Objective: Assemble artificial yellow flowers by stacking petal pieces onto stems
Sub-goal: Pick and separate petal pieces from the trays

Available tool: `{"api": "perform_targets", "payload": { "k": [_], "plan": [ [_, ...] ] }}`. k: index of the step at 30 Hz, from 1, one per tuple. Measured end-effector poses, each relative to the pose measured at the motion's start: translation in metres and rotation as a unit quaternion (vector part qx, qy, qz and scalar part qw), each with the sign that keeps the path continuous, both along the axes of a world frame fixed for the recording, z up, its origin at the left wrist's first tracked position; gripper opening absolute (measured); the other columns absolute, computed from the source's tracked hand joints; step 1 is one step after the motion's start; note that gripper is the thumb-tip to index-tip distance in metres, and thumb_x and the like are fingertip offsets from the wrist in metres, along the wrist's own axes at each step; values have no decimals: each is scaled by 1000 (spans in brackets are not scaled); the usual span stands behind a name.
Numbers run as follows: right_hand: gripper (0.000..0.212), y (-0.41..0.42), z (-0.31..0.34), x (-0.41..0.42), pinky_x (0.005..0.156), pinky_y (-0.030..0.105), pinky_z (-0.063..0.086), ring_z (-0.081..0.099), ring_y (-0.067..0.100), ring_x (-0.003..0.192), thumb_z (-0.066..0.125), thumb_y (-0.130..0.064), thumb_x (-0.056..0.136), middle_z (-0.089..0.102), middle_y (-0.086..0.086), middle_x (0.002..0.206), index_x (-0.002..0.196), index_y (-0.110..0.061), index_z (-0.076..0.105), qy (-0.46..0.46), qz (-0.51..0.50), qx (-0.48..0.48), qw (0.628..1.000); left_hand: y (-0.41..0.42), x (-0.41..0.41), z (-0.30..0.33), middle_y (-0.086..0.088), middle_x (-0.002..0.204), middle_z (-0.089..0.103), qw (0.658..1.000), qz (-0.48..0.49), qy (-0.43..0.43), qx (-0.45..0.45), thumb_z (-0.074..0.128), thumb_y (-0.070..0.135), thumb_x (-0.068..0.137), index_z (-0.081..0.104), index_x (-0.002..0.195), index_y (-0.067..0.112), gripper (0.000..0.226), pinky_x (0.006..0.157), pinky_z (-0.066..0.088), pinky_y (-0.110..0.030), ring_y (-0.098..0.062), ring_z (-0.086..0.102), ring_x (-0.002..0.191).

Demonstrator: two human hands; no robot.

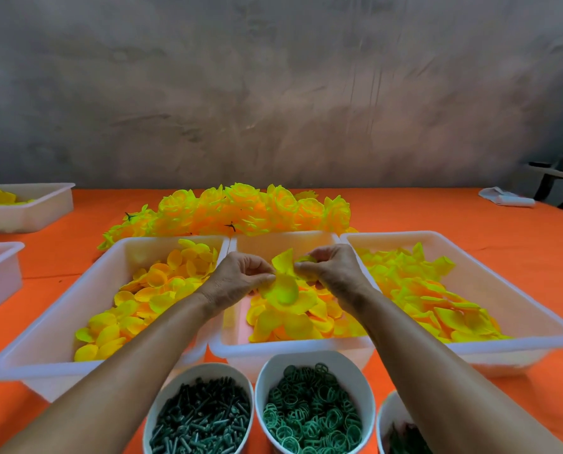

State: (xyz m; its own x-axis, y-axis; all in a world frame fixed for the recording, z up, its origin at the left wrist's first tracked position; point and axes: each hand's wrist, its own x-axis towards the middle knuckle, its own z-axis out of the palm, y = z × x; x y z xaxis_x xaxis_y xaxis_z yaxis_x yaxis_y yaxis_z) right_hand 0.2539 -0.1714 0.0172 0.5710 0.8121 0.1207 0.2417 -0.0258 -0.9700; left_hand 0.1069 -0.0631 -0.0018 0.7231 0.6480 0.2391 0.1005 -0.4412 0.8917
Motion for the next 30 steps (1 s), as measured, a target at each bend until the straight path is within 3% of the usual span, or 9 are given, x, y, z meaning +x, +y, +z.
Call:
{"api": "perform_targets", "payload": {
  "k": [5, 8, 11, 13, 16, 19, 24, 30],
  "plan": [
    [27, -12, -10, 6, 63, 27, 39, 51, 14, 65, 83, -27, 70, 57, 5, 70, 76, -8, 65, -141, -44, -84, 986, -11, 7, 12, -2, 64, 61, 994, -4, 81, 77, 71, 7, 81, 66, 74, 13, 11, 51, 44, -17, -10, 54, 56],
    [29, -19, -8, 9, 69, 31, 46, 61, 18, 79, 77, -33, 77, 69, 8, 83, 82, -5, 72, -155, -31, -98, 983, -19, 13, 13, 0, 69, 62, 984, -5, 136, 115, 68, 9, 85, 68, 78, 10, 8, 51, 43, -13, -5, 52, 57],
    [25, -27, -3, 14, 78, 37, 52, 67, 23, 88, 73, -28, 81, 72, 13, 91, 91, -5, 74, -163, -24, -98, 982, -22, 18, 9, 1, 72, 61, 975, 2, 169, 147, 69, 10, 85, 70, 83, 8, 2, 53, 42, -12, -5, 52, 60],
    [19, -32, 1, 22, 78, 35, 53, 67, 21, 86, 71, -22, 83, 72, 12, 92, 92, -5, 73, -157, -30, -93, 983, -22, 20, 7, 4, 72, 58, 962, 14, 202, 184, 72, 13, 82, 70, 89, 9, 8, 59, 44, -18, -10, 54, 67],
    [10, -45, 8, 38, 60, 22, 45, 59, 12, 67, 68, -13, 84, 70, 10, 82, 90, -6, 73, -114, -52, -70, 990, -21, 22, 6, 2, 84, 58, 943, 31, 244, 225, 74, 19, 80, 67, 105, 12, 27, 67, 43, -24, -14, 55, 78],
    [9, -62, 13, 59, 50, 19, 36, 48, 10, 56, 64, -7, 85, 65, 7, 71, 78, -11, 69, -57, -90, -41, 993, -20, 25, 9, -2, 99, 60, 940, 52, 244, 233, 75, 24, 79, 65, 109, 16, 33, 71, 42, -25, -14, 52, 84],
    [9, -89, 14, 87, 55, 24, 35, 47, 11, 59, 63, -6, 86, 62, 4, 70, 94, -5, 68, -11, -145, -35, 989, -29, 37, 15, -5, 116, 58, 932, 78, 227, 272, 72, 27, 82, 65, 108, 17, 29, 85, 48, -34, -21, 55, 104],
    [12, -108, 13, 102, 57, 25, 35, 47, 13, 62, 63, -3, 86, 62, 7, 74, 96, -1, 68, 7, -168, -26, 985, -49, 60, 19, -7, 112, 63, 940, 61, 180, 282, 70, 24, 83, 68, 107, 13, 26, 86, 47, -31, -22, 58, 102]
  ]
}}
